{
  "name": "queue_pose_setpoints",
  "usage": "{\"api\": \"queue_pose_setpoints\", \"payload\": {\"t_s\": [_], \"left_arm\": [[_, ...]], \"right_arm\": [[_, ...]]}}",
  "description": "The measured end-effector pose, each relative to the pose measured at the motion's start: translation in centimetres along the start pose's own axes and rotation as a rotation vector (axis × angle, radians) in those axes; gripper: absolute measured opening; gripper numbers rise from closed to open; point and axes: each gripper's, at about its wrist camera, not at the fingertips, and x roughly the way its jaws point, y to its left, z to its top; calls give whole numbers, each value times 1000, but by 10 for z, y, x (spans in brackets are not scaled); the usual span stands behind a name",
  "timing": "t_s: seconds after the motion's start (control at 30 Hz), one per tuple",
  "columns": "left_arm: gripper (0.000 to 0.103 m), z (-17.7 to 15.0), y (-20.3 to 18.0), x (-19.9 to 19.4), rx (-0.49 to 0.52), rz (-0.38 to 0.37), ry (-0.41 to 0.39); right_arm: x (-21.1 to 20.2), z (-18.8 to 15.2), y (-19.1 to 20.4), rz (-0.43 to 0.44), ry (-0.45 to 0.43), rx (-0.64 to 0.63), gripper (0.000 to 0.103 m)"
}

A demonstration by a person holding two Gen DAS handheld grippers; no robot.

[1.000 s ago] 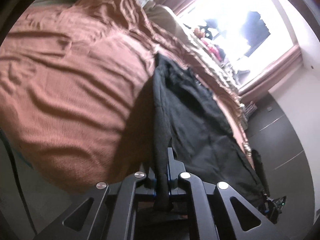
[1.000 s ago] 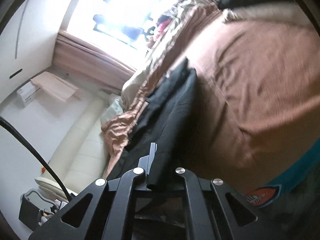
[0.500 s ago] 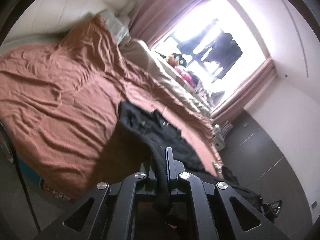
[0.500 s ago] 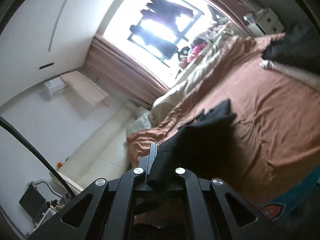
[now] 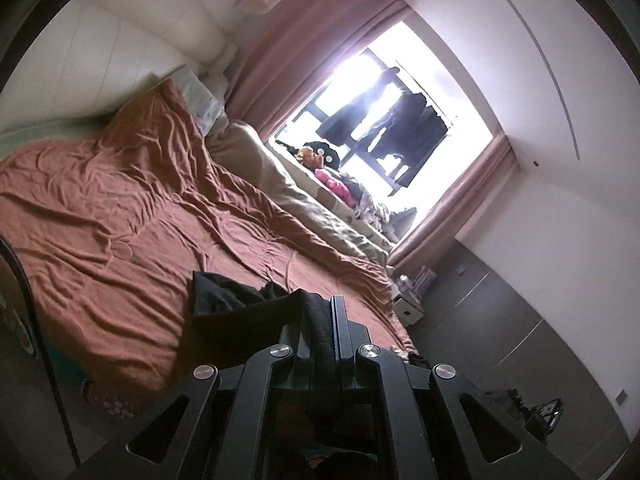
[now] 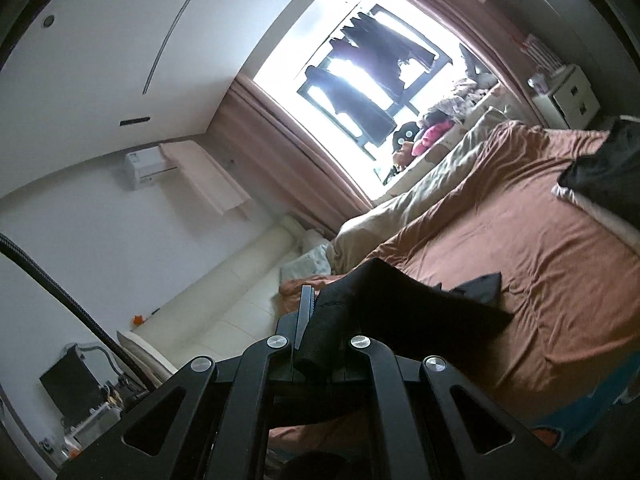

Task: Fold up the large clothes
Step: 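Lift the gripped shirt end with both tools and fold it over onto the other half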

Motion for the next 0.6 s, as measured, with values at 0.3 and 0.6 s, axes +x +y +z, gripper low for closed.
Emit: {"api": "queue_pose_setpoints", "payload": {"t_s": [0.3,0.6], "left_arm": [[6,38,1,63,42,58,25],[6,74,12,156,111,148,50]], "right_arm": [[49,39,-5,-82,15,-52,1],[132,80,-7,-212,33,-110,1]]}}
